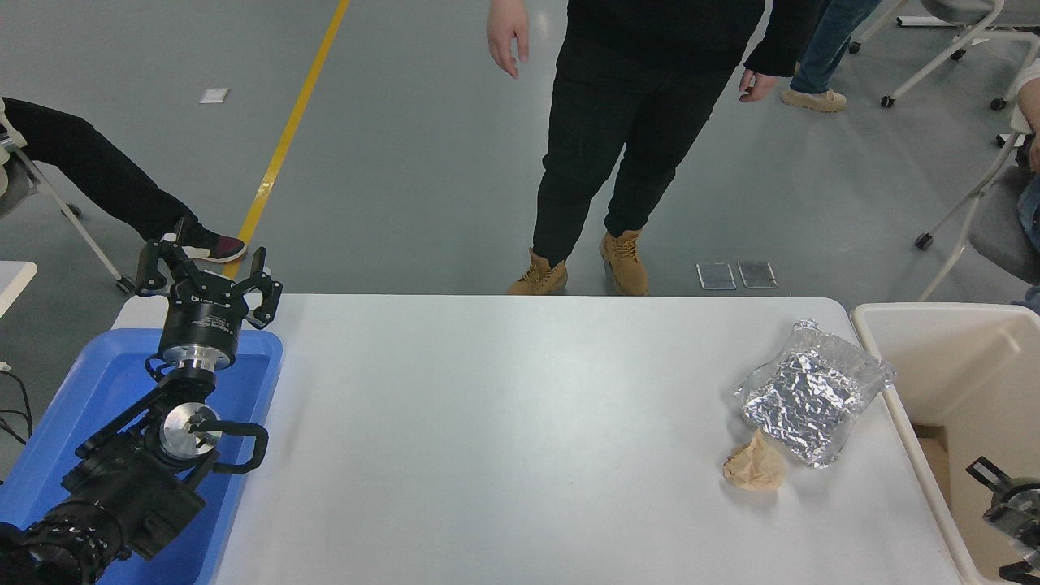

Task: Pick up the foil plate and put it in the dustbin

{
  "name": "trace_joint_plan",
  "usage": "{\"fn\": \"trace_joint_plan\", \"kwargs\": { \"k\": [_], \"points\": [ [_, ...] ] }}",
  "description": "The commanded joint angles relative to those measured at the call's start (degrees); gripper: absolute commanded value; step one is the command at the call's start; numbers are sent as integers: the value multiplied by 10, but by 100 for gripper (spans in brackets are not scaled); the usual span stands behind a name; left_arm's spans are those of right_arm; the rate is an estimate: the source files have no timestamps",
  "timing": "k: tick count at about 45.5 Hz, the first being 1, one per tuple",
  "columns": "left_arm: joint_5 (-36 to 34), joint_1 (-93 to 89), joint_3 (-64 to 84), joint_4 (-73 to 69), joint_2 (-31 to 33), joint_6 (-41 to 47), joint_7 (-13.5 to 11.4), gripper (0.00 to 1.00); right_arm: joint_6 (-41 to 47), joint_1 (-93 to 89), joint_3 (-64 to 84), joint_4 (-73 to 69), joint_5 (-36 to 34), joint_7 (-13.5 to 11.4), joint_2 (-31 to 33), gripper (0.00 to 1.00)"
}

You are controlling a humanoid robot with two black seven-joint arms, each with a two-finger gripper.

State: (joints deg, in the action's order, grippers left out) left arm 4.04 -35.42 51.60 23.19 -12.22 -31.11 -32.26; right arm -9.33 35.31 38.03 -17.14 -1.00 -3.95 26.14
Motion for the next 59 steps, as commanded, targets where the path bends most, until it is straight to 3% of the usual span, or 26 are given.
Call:
{"fn": "trace_joint_plan", "kwargs": {
  "k": [1, 59],
  "points": [
    [0, 0, 0, 0, 0, 0, 0, 99, 0, 2, 1, 0, 0, 0, 1, 0],
    [0, 0, 0, 0, 0, 0, 0, 99, 0, 7, 2, 0, 0, 0, 22, 0]
  ]
}}
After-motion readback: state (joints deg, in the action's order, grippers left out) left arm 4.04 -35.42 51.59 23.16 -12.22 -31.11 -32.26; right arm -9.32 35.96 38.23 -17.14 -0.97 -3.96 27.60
